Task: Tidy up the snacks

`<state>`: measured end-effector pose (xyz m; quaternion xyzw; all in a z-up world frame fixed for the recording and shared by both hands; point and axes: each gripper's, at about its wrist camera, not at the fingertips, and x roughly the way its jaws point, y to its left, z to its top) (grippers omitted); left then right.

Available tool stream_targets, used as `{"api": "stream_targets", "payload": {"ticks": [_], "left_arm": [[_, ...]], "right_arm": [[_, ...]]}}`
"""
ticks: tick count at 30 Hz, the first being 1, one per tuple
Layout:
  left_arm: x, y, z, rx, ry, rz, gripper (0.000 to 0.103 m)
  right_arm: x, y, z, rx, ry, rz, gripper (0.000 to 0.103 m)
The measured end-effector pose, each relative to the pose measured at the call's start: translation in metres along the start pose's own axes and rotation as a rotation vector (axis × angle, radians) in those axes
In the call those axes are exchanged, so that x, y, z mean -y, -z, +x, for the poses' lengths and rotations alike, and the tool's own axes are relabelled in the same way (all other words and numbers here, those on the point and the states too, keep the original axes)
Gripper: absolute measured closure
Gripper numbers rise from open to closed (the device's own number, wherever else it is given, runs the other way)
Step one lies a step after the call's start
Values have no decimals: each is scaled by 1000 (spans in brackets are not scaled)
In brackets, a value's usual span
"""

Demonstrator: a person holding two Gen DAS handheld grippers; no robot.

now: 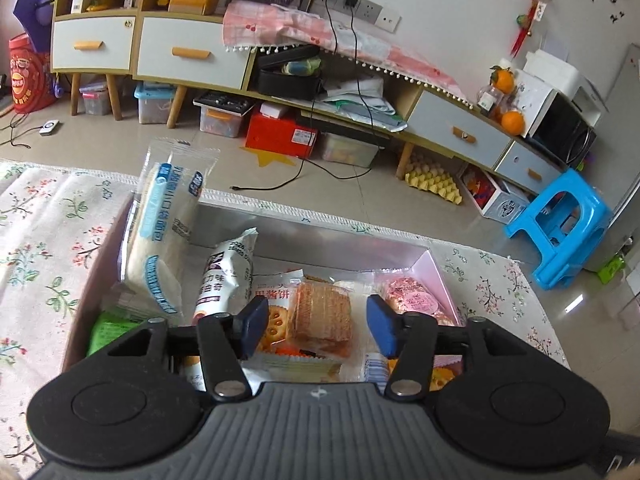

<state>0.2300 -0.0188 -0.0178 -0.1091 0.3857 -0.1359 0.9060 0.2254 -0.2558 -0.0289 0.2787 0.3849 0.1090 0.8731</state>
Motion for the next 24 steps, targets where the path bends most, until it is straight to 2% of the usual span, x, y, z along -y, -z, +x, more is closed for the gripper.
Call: {"api": "stream_targets", "payload": {"ticks": [5, 7, 12, 18, 21, 24], "left_arm": [[-1, 1, -19, 13, -16, 9, 42], [-1, 1, -28, 21, -26, 17, 34], [-7, 10, -54, 31, -60, 28, 24], [-15, 26, -81, 19, -118, 28, 11], [-17, 33, -95, 9, -148, 19, 1], [-17, 39, -110, -4, -173, 5, 0]], "right_arm": [[-3, -2, -11, 14, -17, 1, 39], [-6, -2, -18, 17, -20, -13, 35], [-12, -1, -40, 34, -15, -69, 23], [-20, 12, -62, 9, -4, -131, 16], [-26, 19, -72, -1, 33, -161, 11], [-35, 24, -82, -19, 98, -198, 11]]}}
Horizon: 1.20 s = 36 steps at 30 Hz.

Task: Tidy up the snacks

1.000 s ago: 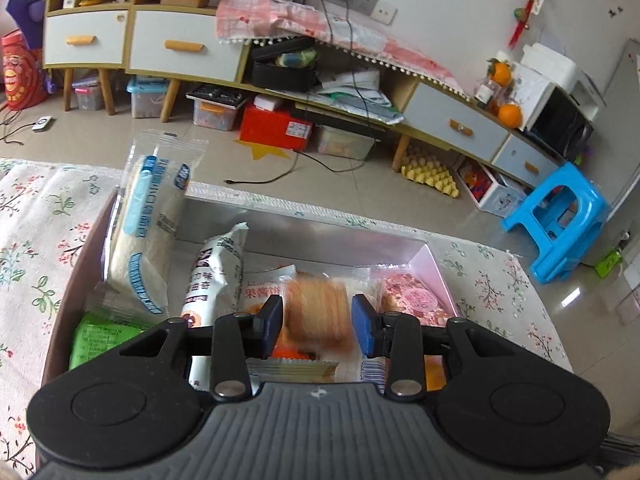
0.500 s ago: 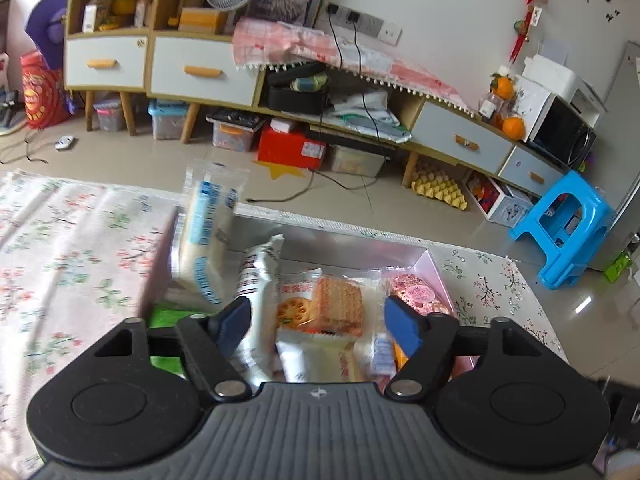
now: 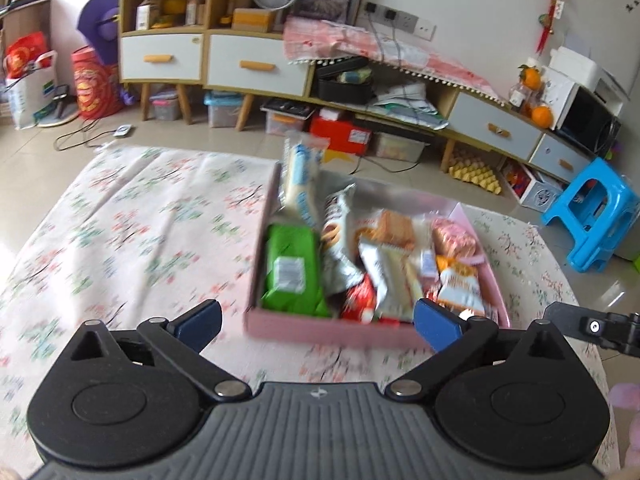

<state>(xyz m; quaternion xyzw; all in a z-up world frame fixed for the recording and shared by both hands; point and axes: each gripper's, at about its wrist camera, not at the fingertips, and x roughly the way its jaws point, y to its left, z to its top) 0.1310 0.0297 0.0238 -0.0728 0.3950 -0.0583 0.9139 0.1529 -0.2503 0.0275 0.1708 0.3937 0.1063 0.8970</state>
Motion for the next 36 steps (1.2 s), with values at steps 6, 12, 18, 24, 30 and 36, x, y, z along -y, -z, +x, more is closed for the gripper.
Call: {"api": "stream_targets", "payload": {"ticks": [6, 12, 18, 24, 30, 36], "left_arm": [[2, 18, -21, -28, -75, 31, 0], [10, 30, -32, -64, -130, 48, 0], [12, 45, -40, -51, -154, 61, 0], [14, 54, -34, -83, -180, 95, 0], [13, 61, -30, -110, -192, 84, 0], [12, 63, -29, -125, -193, 70, 0]], "right_arm": [[-28, 13, -25, -39, 197, -137, 8], [-42, 32, -43, -60, 205, -161, 4], [-47, 51, -41, -34, 226, -152, 4], [-43, 60, -22, -76, 244, -109, 4], [-47, 64, -12, -95, 247, -110, 4], [-50, 65, -10, -96, 248, -128, 4]]}}
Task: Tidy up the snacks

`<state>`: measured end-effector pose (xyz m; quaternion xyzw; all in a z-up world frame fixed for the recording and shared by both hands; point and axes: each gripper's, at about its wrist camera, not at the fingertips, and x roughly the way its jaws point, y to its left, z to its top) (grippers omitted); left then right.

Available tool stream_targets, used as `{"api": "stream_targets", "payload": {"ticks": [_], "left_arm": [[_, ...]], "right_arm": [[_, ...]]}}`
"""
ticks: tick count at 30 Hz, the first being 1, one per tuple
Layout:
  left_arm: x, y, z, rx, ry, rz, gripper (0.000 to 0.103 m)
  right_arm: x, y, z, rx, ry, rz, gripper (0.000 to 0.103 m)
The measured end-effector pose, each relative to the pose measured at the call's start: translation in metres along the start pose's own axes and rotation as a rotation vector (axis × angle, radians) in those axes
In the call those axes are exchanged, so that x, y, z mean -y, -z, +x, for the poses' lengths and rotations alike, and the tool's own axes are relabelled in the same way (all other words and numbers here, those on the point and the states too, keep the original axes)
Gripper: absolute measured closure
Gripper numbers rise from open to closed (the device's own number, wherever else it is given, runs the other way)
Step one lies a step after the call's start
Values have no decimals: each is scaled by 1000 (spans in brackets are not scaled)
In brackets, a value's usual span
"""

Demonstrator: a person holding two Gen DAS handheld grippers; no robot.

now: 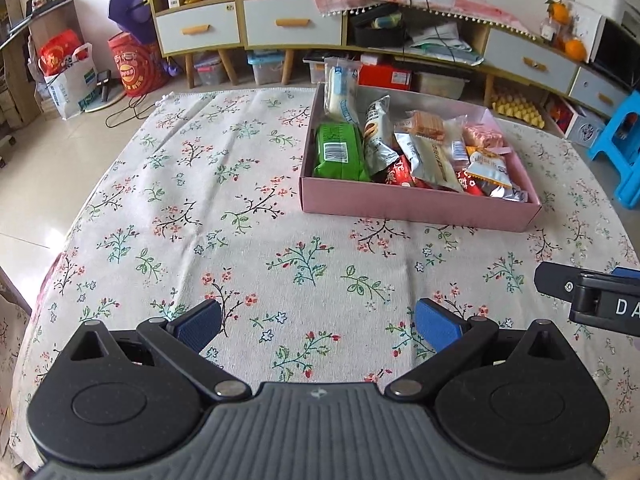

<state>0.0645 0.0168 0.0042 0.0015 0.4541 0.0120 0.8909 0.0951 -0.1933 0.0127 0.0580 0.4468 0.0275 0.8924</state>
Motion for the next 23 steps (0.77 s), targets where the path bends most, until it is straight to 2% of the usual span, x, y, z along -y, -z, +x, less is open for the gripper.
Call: {"api": "stream_targets", "payload": {"ticks": [23], "left_arm": [[4, 0, -6, 22, 11, 6, 0]], "right_arm": [[-2, 5, -2, -6, -10, -16, 4]]}}
